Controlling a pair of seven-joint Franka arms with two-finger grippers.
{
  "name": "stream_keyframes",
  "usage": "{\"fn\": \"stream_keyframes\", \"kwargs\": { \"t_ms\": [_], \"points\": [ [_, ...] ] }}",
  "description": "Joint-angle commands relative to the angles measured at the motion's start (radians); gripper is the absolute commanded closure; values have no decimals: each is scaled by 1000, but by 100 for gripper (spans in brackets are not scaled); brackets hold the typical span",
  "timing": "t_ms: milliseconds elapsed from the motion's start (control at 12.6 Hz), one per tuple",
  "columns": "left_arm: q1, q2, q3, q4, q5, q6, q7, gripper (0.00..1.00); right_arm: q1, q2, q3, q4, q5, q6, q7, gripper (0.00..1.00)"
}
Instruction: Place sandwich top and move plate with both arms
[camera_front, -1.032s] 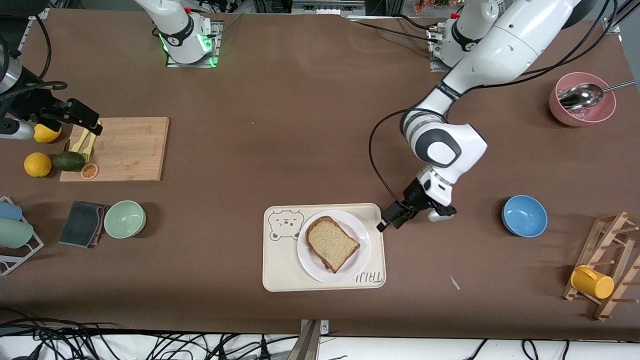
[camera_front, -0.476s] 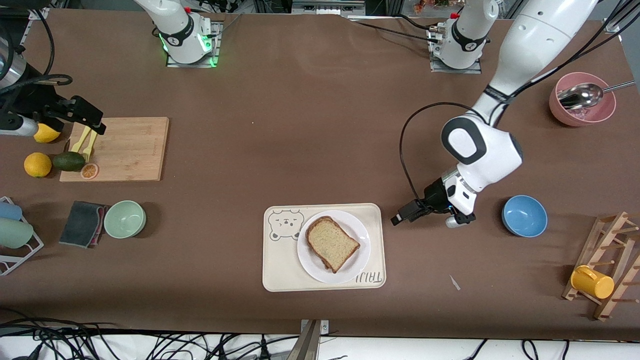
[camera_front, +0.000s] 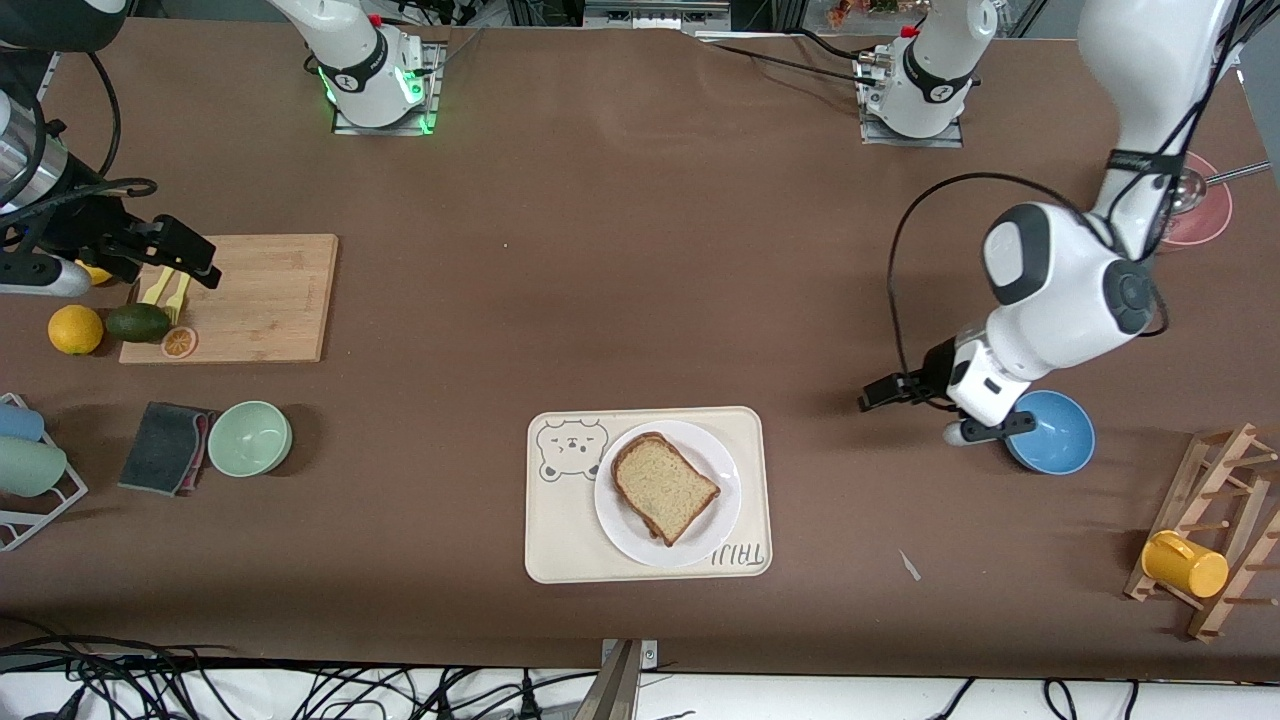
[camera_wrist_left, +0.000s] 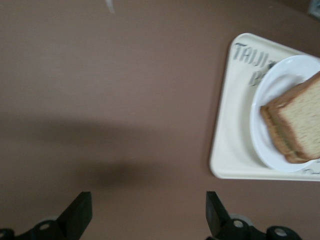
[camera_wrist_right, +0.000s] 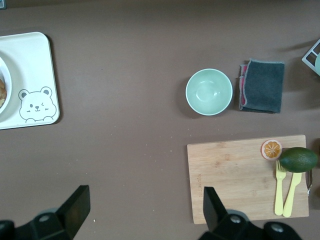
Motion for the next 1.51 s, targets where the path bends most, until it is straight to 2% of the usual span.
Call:
{"fn": "stream_keyframes", "kwargs": {
  "t_ms": [0,238,556,714,1032,1429],
  "points": [
    [52,-125,9,-47,147,-93,-50,0,-2,-10,59,5,5,1,11,0],
    [102,-245,7,-45,258,-224,-47,0,-1,-5,67,2,17,1,28,0],
    [200,-396,7,-7,258,-346,-10,0,-1,-8,64,10,20,26,26,0],
    [206,-440,10,16,258,-406,3,0,-2,-14,61,10,28,41,26,0],
    [217,-406,15,149,244,-508,16,0,-2,-10,53,5,28,5,38,0],
    [220,-362,15,185,246,-526,17,0,-4,-7,56,9,-9,12,109,0]
  ]
}}
